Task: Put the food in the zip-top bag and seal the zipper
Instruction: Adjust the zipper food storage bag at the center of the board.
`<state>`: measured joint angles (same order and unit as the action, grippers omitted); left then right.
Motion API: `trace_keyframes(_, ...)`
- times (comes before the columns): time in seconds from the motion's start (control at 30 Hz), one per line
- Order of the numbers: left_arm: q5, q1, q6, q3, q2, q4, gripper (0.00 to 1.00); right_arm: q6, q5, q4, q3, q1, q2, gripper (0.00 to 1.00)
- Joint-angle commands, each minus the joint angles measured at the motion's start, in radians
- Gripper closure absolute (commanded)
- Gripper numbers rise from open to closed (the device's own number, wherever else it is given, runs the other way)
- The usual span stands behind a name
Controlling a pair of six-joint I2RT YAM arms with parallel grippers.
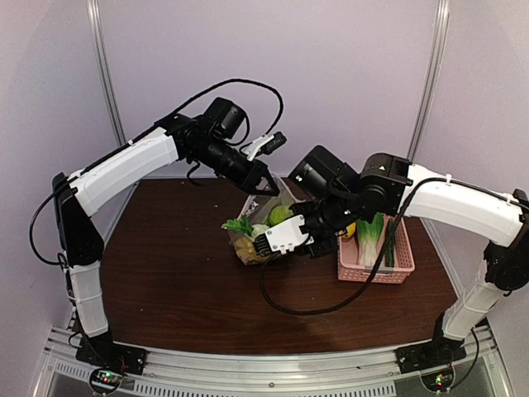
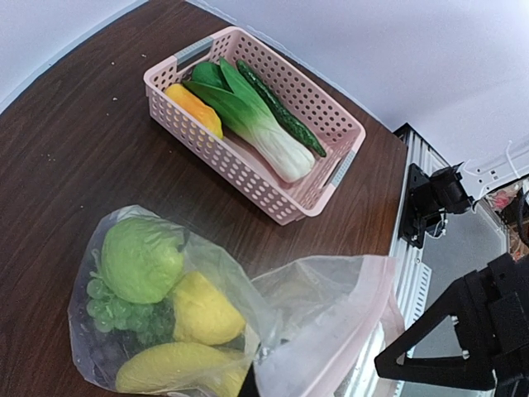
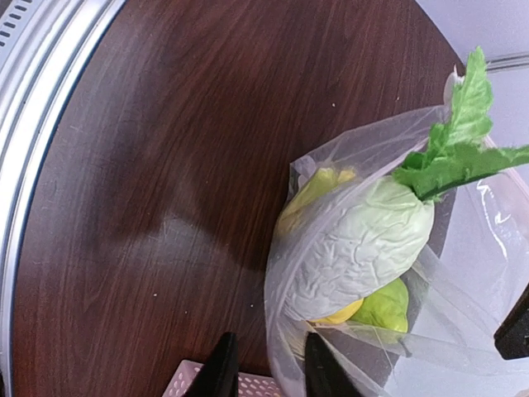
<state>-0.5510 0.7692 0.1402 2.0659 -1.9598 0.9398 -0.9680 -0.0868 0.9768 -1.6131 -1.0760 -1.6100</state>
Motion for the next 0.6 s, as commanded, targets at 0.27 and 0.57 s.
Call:
trace_keyframes(0.27, 0.321, 0.015, 0.009, -0.069, 0.127, -0.168, 0.99, 0.074, -0.028, -0.012, -0.280, 0.007, 0.017, 1.00)
trace_keyframes(0.57, 0.231, 0.039, -0.002, 0.170, -0.015, 0.022, 1.00, 0.103, 0.059, -0.079, -0.219, 0.024, -0.007, 1.00)
